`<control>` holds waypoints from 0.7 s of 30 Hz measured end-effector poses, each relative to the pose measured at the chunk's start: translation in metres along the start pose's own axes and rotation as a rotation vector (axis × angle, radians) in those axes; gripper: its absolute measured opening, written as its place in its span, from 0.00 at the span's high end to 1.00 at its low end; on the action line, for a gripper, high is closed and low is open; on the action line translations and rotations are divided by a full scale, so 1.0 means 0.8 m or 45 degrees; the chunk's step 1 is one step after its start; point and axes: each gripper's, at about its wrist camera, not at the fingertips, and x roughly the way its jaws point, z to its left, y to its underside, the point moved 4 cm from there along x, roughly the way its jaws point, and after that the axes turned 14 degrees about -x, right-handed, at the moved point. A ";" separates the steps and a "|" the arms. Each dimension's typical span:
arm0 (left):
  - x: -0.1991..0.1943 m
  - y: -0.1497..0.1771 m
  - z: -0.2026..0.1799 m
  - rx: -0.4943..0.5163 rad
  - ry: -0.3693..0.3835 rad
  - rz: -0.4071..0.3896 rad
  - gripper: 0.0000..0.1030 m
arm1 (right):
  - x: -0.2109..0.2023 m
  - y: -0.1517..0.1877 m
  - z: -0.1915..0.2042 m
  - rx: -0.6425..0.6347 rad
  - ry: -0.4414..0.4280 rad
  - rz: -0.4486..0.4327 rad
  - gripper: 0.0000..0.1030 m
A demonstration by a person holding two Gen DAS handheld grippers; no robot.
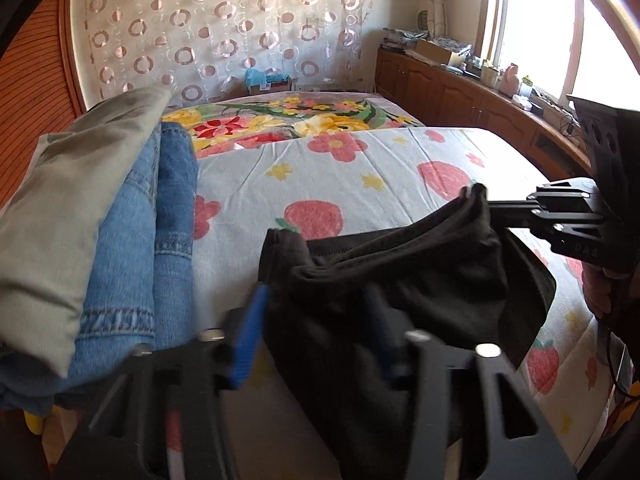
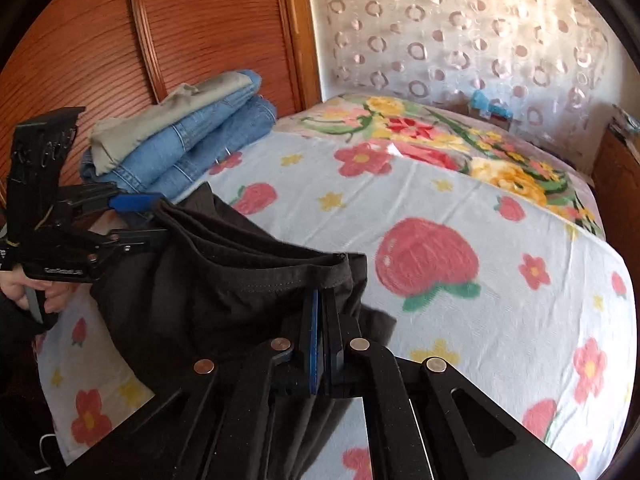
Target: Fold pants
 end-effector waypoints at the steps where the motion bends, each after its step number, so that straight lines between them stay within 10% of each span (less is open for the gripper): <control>1: 0.000 -0.002 -0.001 0.000 0.011 -0.008 0.68 | 0.001 0.000 -0.003 0.017 0.005 -0.002 0.99; 9: -0.008 -0.011 0.004 -0.070 0.001 -0.067 0.72 | 0.003 0.020 -0.024 0.183 0.124 0.048 0.99; 21: -0.054 0.015 -0.009 -0.052 0.051 -0.112 0.52 | -0.064 0.031 0.010 0.176 0.164 -0.038 0.99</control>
